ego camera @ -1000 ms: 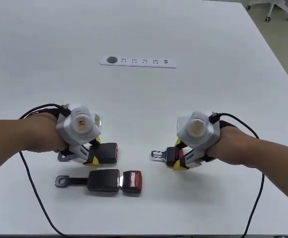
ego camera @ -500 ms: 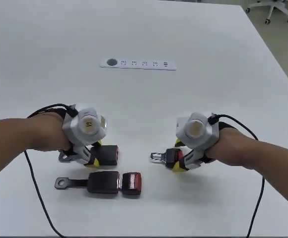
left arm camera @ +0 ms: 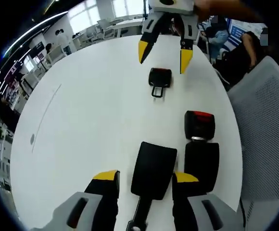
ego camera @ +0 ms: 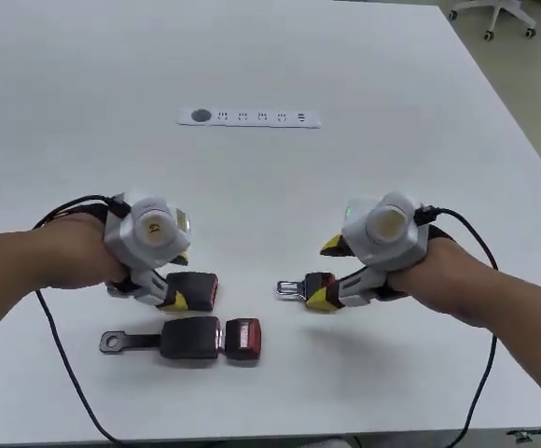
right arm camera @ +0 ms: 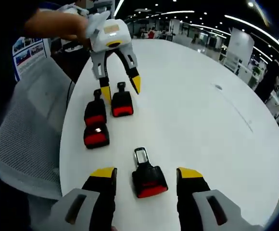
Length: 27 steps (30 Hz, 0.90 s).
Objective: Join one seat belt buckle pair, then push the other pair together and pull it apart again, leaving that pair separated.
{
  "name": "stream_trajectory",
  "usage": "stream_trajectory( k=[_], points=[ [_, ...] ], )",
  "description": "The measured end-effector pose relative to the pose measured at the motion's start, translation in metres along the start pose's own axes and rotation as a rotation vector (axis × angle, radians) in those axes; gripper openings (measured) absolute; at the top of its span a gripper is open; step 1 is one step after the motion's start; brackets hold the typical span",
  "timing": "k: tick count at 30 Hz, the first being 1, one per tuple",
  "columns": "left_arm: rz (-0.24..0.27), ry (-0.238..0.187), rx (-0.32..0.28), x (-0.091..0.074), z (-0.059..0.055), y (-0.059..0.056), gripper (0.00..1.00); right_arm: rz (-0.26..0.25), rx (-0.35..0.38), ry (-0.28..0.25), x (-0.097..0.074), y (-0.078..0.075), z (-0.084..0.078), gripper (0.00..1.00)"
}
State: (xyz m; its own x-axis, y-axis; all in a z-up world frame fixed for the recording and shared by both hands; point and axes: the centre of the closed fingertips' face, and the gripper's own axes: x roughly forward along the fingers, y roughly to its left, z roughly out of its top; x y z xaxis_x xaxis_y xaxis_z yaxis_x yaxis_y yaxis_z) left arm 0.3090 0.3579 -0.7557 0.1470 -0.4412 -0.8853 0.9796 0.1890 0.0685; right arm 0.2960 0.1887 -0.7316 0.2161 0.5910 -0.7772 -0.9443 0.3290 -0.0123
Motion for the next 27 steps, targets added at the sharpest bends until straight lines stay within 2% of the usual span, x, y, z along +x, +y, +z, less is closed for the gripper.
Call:
stream_trajectory(
  k=[4, 7, 12, 14, 15, 18, 21, 22, 24, 25, 27],
  points=[
    [0.016, -0.018, -0.001, -0.008, -0.005, -0.004, 0.46, -0.010, -0.002, -0.006, 0.000, 0.012, -0.004, 0.49],
    [0.044, -0.032, 0.005, -0.018, -0.008, -0.009, 0.49, -0.038, 0.021, -0.018, -0.004, 0.018, -0.008, 0.51],
    [0.105, -0.096, -0.053, -0.040, -0.006, -0.015, 0.55, -0.070, 0.044, -0.039, -0.011, 0.031, -0.014, 0.54],
    [0.126, -0.113, -0.073, -0.046, -0.012, -0.020, 0.58, -0.096, 0.083, -0.059, -0.016, 0.033, -0.014, 0.56],
    [0.133, -0.118, -0.097, -0.048, -0.018, -0.024, 0.59, -0.097, 0.124, -0.076, -0.017, 0.036, -0.014, 0.57],
    [0.145, -0.121, -0.138, -0.055, -0.028, -0.034, 0.67, -0.106, 0.126, -0.081, -0.018, 0.043, -0.014, 0.62],
    [0.167, -0.145, -0.185, -0.061, -0.037, -0.041, 0.72, -0.130, 0.146, -0.117, -0.021, 0.044, -0.011, 0.67],
    [0.185, -0.161, -0.234, -0.064, -0.041, -0.042, 0.74, -0.137, 0.159, -0.122, -0.023, 0.046, -0.011, 0.68],
    [0.193, -0.179, -0.273, -0.069, -0.045, -0.045, 0.76, -0.147, 0.167, -0.135, -0.027, 0.048, -0.011, 0.71],
    [0.201, -0.198, -0.309, -0.072, -0.047, -0.047, 0.77, -0.151, 0.176, -0.140, -0.028, 0.050, -0.011, 0.71],
    [0.219, -0.265, -0.396, -0.080, -0.049, -0.047, 0.80, -0.155, 0.192, -0.146, -0.031, 0.052, -0.011, 0.73]
  ],
)
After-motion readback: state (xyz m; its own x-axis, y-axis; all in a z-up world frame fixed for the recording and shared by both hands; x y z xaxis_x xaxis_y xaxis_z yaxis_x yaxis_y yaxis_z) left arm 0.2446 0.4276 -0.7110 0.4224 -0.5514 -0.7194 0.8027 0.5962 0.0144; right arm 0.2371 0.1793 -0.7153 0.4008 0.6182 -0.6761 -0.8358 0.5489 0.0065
